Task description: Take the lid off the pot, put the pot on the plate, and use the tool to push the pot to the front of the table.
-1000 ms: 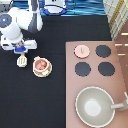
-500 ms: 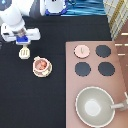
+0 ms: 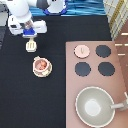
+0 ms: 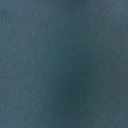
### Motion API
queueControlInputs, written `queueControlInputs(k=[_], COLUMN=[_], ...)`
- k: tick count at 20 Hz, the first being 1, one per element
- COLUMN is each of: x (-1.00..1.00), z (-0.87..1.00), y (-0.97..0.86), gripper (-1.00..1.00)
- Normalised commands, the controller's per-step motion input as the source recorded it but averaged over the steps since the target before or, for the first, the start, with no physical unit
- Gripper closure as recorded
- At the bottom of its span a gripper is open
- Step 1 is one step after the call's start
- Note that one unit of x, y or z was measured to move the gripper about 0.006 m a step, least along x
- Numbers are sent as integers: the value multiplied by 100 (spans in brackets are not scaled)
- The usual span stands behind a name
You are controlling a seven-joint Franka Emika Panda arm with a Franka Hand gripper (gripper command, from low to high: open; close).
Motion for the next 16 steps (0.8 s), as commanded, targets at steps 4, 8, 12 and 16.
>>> queueControlInputs(k=[4,8,12,16], x=[-39,16,78,98], z=[-75,-60,-17,18], y=[9,-4,2,2], gripper=[100,100,100,100])
